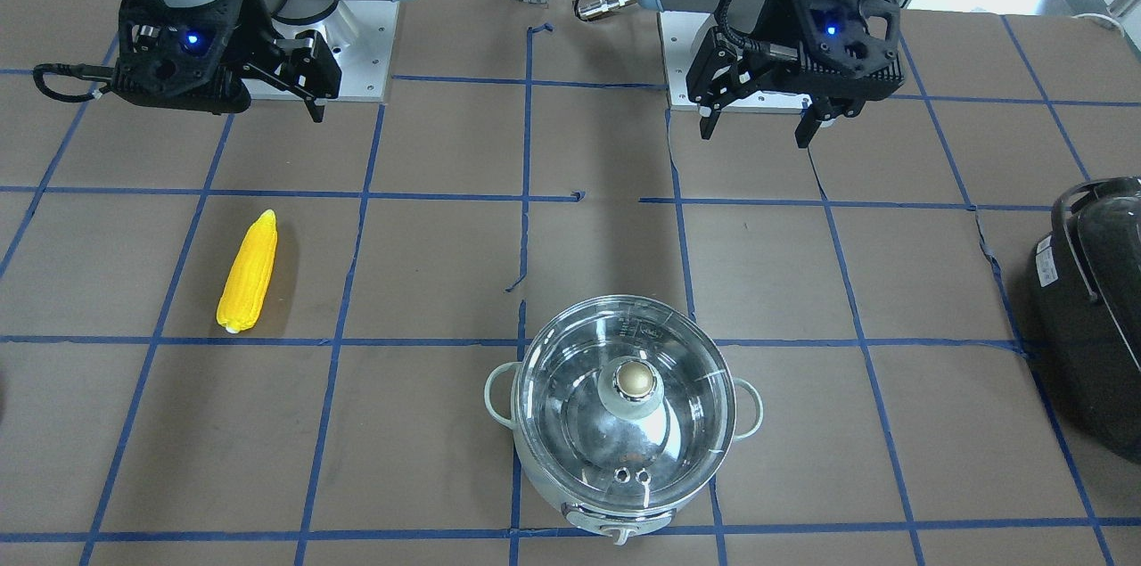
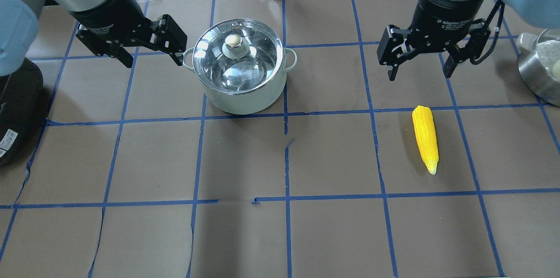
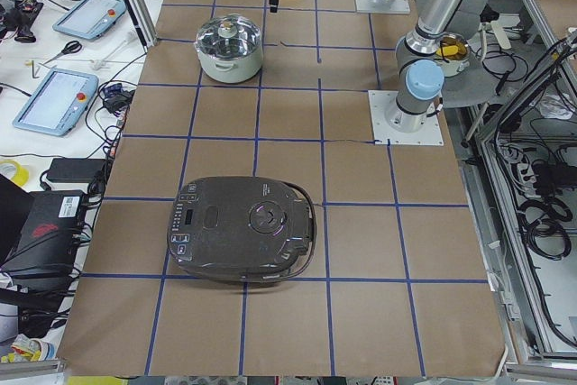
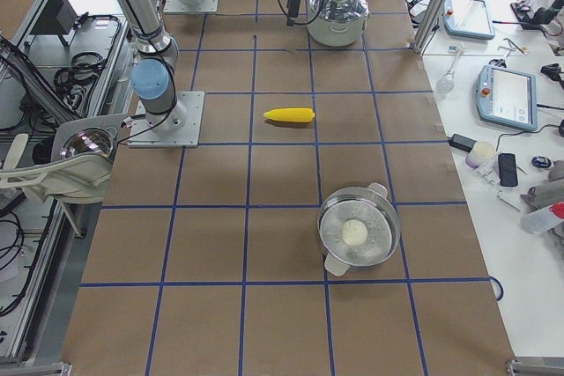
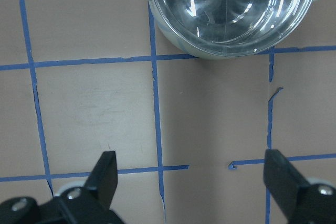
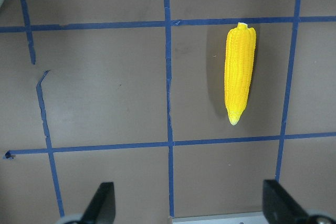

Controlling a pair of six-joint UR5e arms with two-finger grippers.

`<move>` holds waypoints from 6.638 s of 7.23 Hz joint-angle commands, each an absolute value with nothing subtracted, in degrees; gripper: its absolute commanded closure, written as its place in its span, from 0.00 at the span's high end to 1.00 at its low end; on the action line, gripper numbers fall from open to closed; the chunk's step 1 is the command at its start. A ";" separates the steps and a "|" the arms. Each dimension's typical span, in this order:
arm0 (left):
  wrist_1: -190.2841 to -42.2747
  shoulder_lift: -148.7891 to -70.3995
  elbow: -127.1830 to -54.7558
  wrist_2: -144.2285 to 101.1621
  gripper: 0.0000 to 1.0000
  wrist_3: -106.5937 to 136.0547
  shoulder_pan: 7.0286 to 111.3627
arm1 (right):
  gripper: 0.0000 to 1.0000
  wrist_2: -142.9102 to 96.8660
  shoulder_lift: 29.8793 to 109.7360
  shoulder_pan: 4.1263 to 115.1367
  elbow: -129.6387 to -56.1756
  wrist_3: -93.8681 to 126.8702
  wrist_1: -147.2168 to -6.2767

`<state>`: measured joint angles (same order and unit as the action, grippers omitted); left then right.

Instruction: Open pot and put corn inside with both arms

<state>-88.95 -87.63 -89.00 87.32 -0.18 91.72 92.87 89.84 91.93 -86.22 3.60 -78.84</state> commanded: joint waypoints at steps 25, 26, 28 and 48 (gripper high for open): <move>-89.03 -87.19 -89.03 87.36 1.00 -0.09 91.67 | 1.00 94.75 85.79 78.14 -112.73 -1.30 -113.87; -89.03 -87.19 -89.03 87.45 1.00 -0.17 91.67 | 1.00 94.92 84.39 78.13 -115.03 -1.75 -116.52; -89.03 -87.89 -88.77 87.98 1.00 -0.26 91.41 | 1.00 95.10 79.74 78.13 -116.62 -1.93 -121.78; -70.93 -118.13 -76.64 88.07 0.16 11.07 100.55 | 0.00 94.75 74.18 88.41 -97.12 -2.28 -121.46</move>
<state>-70.92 -118.62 -76.67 88.07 11.15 100.52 94.81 74.20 87.44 -98.05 -1.80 -120.97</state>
